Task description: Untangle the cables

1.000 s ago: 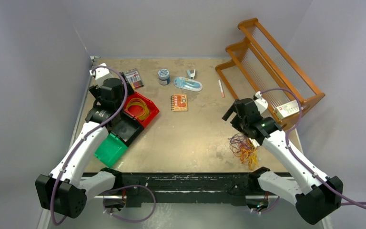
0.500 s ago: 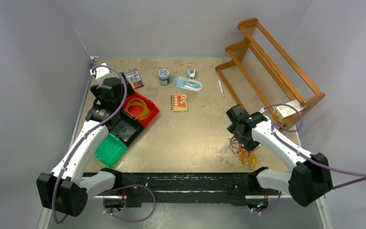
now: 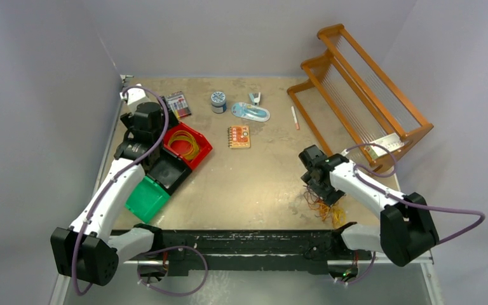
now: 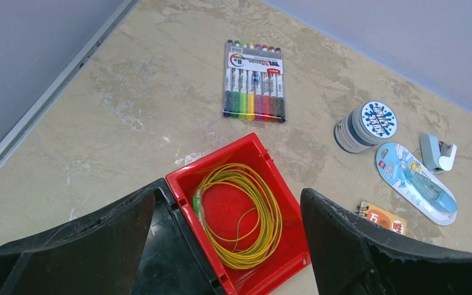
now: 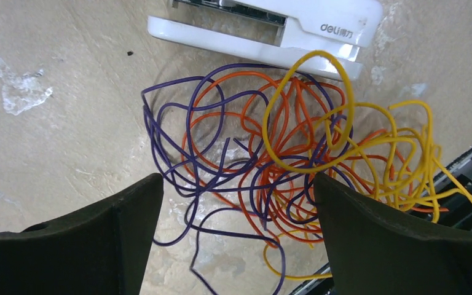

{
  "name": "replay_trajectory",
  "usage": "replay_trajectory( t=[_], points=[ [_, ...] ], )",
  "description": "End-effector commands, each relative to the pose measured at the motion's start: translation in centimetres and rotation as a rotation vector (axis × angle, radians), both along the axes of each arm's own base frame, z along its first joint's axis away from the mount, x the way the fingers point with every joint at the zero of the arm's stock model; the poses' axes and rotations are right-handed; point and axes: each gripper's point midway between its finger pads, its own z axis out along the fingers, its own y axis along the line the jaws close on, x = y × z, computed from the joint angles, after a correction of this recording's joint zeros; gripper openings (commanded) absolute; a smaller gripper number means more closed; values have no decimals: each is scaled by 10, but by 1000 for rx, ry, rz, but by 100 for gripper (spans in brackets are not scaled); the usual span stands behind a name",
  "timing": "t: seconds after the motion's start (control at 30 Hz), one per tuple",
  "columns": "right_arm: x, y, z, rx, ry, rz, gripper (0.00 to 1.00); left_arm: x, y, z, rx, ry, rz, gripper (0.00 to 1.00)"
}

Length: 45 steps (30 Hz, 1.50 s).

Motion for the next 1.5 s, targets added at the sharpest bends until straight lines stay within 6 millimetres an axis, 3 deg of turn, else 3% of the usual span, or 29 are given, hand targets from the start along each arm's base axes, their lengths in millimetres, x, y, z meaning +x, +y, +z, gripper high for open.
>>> replay_trajectory(
  t=[0.0, 0.07, 0.1, 0.2, 0.37, 0.5, 0.73, 0.93, 1.2, 1.33, 1.47],
  points=[
    [10, 15, -7, 73, -61, 52, 90, 7, -1, 14, -38, -52, 2, 88],
    [18, 25, -8, 122, -96, 108, 83, 8, 0, 14, -41, -53, 4, 87],
    [24, 32, -7, 146, -122, 155, 73, 7, 1, 13, -41, -51, 6, 87],
    [34, 41, 0, 170, -162, 223, 58, 8, 1, 12, -43, -49, 7, 87],
    [45, 43, 10, 148, -191, 283, 41, 9, 1, 11, -47, -47, 5, 86],
    [58, 59, 17, 179, -225, 403, 24, 8, 2, 11, -47, -48, 9, 86],
    [88, 106, 39, 287, -348, 679, 22, 7, 6, 13, -49, -53, 21, 86],
    [131, 151, 75, 344, -531, 890, 17, 8, 9, 13, -56, -57, 27, 85],
    [179, 212, 76, 301, -511, 1119, 23, 7, 13, 14, -57, -60, 36, 85],
    [185, 212, 91, 254, -556, 1118, 29, 5, 16, 13, -50, -55, 48, 84],
    [181, 200, 111, 206, -610, 1106, 44, 5, 17, 14, -50, -58, 53, 84]
  ],
)
